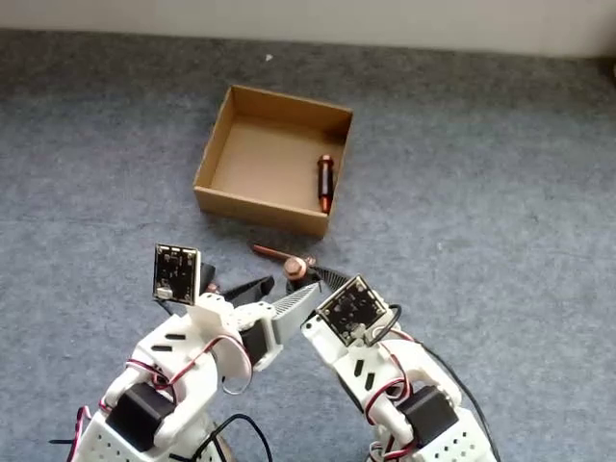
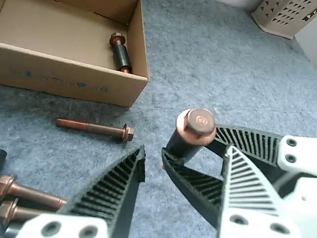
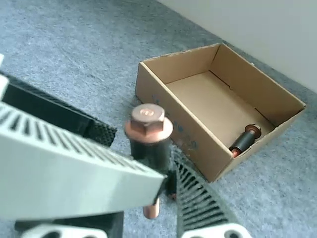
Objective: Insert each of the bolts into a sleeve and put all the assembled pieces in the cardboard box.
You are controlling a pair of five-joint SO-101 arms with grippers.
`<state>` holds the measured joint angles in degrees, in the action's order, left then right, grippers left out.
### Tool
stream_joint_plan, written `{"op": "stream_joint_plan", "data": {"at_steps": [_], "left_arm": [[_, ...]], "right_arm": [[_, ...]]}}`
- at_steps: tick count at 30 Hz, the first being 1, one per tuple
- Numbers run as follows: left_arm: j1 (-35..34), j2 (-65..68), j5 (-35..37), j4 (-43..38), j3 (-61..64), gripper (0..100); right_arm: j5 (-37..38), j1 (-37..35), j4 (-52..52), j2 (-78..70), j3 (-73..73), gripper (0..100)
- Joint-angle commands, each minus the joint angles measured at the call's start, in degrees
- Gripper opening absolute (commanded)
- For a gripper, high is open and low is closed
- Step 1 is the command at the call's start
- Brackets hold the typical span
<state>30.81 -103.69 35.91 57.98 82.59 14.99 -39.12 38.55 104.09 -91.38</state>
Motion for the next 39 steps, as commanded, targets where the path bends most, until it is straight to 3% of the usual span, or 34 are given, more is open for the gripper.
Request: {"op": "stream_joint_plan", "data": {"at_steps": [1,8,14,22,29,39], "left_arm": [[0.7,-0.1,-0.6,1.2,-4.6,27],[-2.8,-0.1,-1.1,0.9,-4.7,25],[-10.7,-0.1,-1.1,0.9,-4.4,0],[-20.4,-0.1,-1.2,0.9,1.5,1],[-27.6,-0.1,-10.8,0.9,8.7,1],[-28.6,-0.1,-16.5,1.1,13.4,1]], "right_arm": [[0.1,0.6,-1.8,1.1,0.8,0.5],[0.4,0.7,-1.9,1.0,0.8,0.5],[0.4,0.7,-1.9,1.0,0.8,0.5],[0.4,0.7,-1.9,0.9,0.9,0.8],[0.3,1.5,-1.9,0.4,1.2,0.9],[0.4,7.6,-1.9,0.3,4.4,0.9]]}}
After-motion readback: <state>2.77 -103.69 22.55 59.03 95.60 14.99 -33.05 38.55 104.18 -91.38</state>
